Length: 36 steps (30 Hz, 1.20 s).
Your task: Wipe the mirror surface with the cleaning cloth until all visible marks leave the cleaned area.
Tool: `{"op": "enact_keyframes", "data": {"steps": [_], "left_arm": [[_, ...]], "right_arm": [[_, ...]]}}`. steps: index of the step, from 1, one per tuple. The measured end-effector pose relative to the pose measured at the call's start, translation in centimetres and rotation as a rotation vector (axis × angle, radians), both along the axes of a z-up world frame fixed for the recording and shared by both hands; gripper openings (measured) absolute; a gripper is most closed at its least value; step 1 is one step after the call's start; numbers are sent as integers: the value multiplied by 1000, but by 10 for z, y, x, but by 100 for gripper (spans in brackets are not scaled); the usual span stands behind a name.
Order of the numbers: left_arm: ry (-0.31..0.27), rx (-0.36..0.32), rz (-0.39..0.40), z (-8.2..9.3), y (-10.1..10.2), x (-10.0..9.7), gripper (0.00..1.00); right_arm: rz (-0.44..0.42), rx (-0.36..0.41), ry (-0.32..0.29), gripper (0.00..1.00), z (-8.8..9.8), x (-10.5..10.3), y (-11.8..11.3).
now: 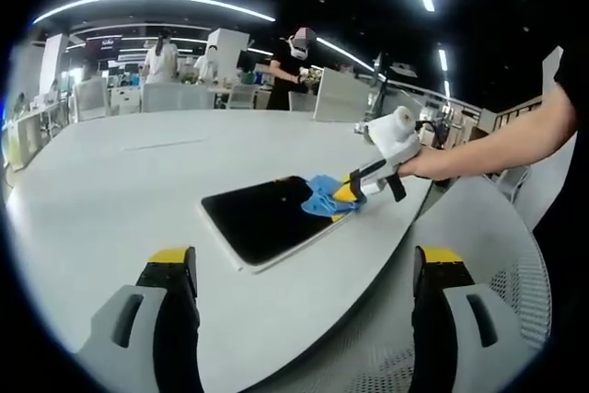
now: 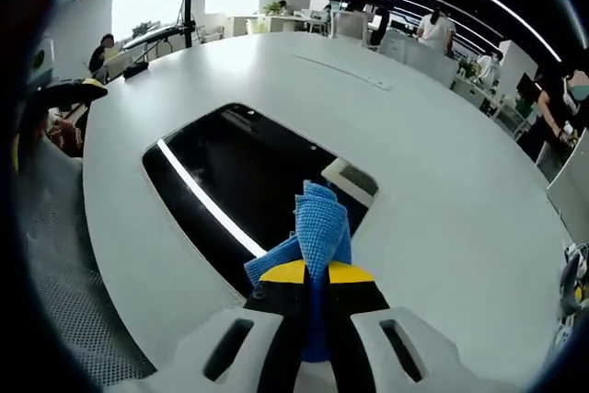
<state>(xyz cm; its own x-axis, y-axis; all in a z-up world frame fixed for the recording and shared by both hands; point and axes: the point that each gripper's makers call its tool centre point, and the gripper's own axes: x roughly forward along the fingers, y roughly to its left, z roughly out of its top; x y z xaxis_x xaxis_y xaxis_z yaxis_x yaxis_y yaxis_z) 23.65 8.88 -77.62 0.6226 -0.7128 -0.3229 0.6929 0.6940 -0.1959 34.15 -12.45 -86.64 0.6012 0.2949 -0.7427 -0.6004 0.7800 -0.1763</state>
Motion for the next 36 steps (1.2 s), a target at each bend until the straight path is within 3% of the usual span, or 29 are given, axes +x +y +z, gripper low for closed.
{"op": "enact_keyframes", "data": {"steps": [15,23,31,36], "left_arm": [[-3,-5,5,1,1,1,95],[-3,-3,1,1,0,0,95],[-1,-1,-6,1,0,-1,95],[1,1,-10,0,0,-1,94]], "right_arm": [[21,-7,30,0,-1,-16,3],[83,-67,15,0,-1,-23,5],[82,-46,34,0,-1,-22,4],[131,-18,49,0,-1,-22,4]]}}
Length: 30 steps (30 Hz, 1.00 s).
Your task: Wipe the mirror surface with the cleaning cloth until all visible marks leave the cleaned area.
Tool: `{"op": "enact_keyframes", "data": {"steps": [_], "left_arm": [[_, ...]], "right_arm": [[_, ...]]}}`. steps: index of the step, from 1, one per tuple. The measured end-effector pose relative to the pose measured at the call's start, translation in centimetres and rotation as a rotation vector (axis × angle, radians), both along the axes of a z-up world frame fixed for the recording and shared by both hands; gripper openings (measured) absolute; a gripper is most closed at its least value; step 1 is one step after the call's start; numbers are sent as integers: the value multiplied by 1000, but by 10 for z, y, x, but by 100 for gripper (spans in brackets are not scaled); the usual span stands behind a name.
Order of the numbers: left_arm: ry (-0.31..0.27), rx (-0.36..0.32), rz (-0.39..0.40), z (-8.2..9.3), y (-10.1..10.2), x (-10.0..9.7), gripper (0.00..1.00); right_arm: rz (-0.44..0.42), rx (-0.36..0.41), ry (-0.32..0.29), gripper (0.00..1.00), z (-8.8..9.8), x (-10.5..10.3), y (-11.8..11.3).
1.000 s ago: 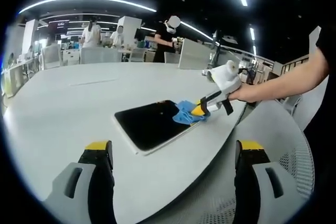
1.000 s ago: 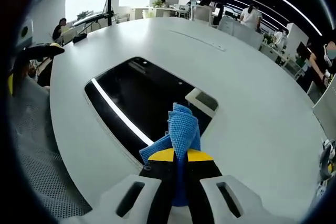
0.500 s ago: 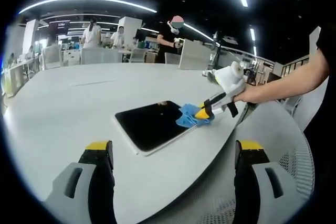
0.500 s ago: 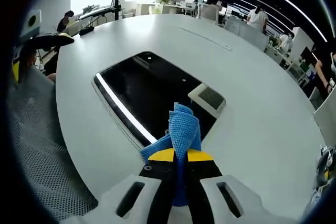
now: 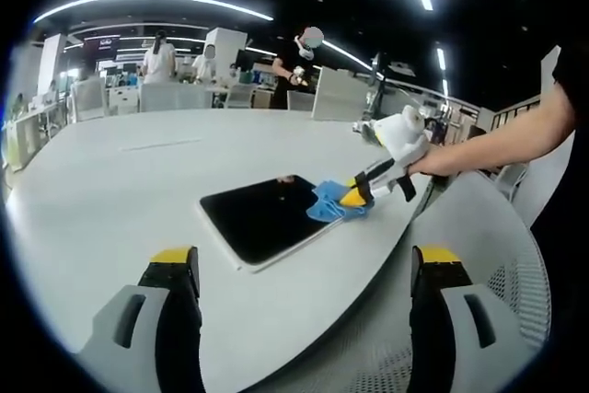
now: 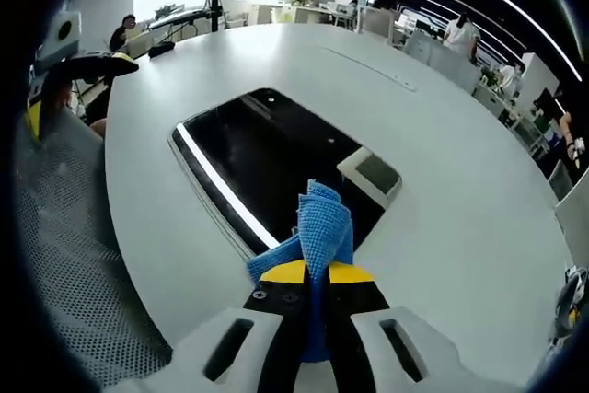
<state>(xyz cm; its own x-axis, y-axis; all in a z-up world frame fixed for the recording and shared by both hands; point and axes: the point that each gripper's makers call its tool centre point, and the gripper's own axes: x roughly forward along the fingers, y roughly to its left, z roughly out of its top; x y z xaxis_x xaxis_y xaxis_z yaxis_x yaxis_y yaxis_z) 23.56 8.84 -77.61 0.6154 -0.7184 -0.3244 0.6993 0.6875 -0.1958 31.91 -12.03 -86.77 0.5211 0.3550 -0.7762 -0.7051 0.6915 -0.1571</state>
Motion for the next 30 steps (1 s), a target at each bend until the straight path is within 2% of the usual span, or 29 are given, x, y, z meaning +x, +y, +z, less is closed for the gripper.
{"op": "enact_keyframes", "data": {"steps": [4,7,13,16,30], "left_arm": [[-2,-2,2,0,0,0,94],[2,-1,2,0,1,0,93],[6,4,-1,-1,1,0,93],[8,6,-10,-2,0,-1,92],[11,7,-5,-2,0,-1,93]], "right_arm": [[48,48,12,0,0,0,0],[34,88,30,1,0,1,1],[53,96,25,1,0,1,5],[100,58,0,0,1,1,9],[149,89,12,1,1,2,39]]}}
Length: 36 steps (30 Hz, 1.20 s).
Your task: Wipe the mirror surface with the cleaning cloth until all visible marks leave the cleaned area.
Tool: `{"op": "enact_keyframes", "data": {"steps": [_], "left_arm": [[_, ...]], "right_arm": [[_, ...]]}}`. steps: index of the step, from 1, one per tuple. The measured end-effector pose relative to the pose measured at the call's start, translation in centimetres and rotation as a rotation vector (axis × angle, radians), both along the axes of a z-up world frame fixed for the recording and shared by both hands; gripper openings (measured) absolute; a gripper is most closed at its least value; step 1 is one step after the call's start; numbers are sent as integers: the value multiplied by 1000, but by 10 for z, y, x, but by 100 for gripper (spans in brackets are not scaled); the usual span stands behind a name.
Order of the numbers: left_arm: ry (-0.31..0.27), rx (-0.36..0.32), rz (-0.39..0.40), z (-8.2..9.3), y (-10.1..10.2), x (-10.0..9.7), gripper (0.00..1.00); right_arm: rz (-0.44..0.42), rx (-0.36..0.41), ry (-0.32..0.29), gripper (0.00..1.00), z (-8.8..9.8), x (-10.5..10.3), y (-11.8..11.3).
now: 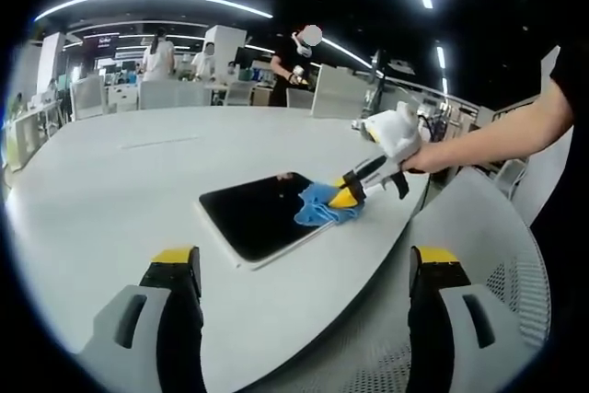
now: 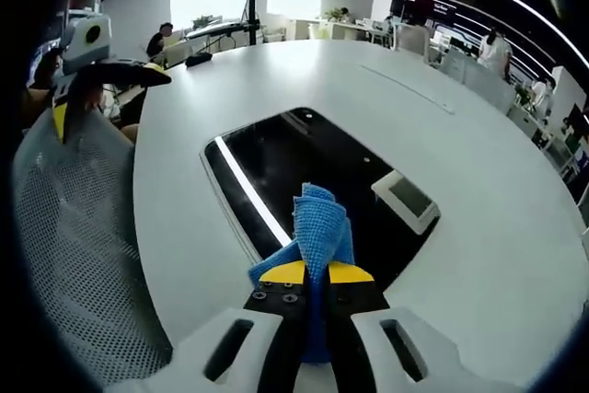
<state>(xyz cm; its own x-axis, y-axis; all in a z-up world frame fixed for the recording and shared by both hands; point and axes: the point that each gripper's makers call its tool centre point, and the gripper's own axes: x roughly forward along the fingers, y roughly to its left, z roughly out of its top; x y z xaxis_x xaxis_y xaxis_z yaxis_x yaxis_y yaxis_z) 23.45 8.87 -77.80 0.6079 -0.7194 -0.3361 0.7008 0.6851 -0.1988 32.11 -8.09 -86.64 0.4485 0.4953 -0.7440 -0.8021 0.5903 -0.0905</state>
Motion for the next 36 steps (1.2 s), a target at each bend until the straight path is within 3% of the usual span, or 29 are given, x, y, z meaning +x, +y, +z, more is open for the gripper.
{"op": "enact_keyframes", "data": {"steps": [24,36], "left_arm": [[2,2,4,0,0,0,92],[2,1,-1,0,0,0,92]], "right_arm": [[105,47,12,1,0,-3,79],[131,63,9,1,0,-4,100]]}}
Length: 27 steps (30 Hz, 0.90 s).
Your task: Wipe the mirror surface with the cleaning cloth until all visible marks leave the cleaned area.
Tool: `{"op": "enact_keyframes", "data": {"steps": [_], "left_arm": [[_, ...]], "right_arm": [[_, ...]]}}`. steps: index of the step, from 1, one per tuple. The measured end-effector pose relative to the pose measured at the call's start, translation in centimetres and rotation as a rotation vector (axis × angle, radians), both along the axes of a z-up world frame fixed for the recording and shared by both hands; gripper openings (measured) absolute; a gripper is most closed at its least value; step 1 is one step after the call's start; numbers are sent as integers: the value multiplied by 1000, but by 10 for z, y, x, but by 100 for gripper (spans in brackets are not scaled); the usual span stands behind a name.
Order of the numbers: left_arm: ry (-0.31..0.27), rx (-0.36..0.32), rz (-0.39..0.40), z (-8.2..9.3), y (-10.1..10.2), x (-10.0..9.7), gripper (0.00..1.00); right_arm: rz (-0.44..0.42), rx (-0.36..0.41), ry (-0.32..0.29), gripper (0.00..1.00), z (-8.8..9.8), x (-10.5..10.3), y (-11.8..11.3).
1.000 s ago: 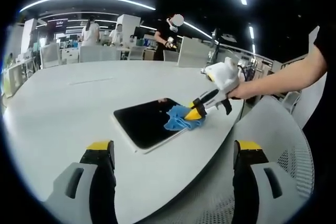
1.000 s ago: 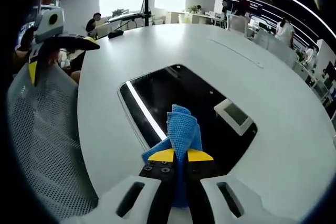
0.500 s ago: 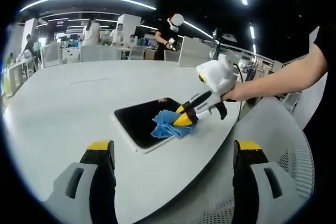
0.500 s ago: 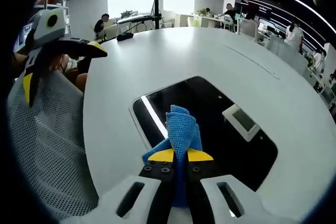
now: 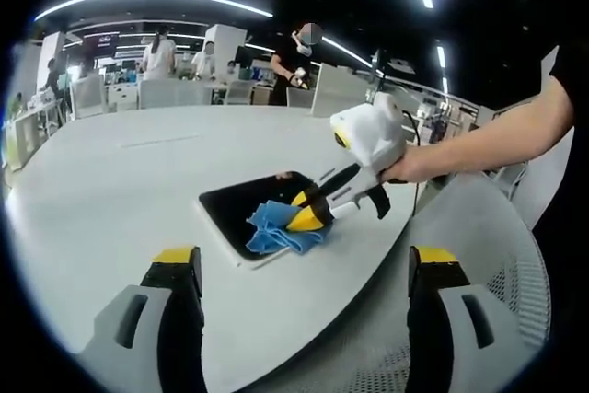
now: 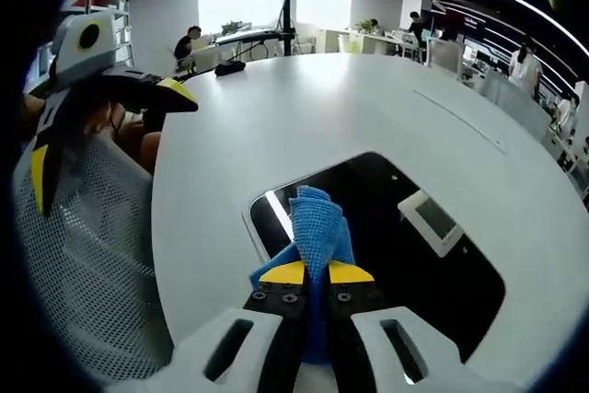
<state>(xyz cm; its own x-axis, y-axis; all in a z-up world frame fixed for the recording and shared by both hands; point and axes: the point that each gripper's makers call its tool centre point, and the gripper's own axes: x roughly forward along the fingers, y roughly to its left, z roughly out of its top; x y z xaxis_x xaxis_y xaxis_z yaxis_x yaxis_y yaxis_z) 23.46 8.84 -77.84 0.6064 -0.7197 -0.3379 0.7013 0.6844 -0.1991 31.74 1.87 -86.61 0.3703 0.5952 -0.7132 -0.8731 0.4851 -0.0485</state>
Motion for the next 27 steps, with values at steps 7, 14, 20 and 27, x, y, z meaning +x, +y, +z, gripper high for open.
{"op": "enact_keyframes", "data": {"steps": [7,14,20,27], "left_arm": [[-1,-1,-1,0,0,1,92],[-3,-3,1,1,0,1,92],[-12,-12,12,3,1,2,91],[-10,-13,7,2,1,2,91]], "right_arm": [[19,14,3,1,0,-2,19],[54,8,3,1,1,-3,34],[61,9,12,1,0,-3,41],[70,14,9,1,0,-4,54]]}}
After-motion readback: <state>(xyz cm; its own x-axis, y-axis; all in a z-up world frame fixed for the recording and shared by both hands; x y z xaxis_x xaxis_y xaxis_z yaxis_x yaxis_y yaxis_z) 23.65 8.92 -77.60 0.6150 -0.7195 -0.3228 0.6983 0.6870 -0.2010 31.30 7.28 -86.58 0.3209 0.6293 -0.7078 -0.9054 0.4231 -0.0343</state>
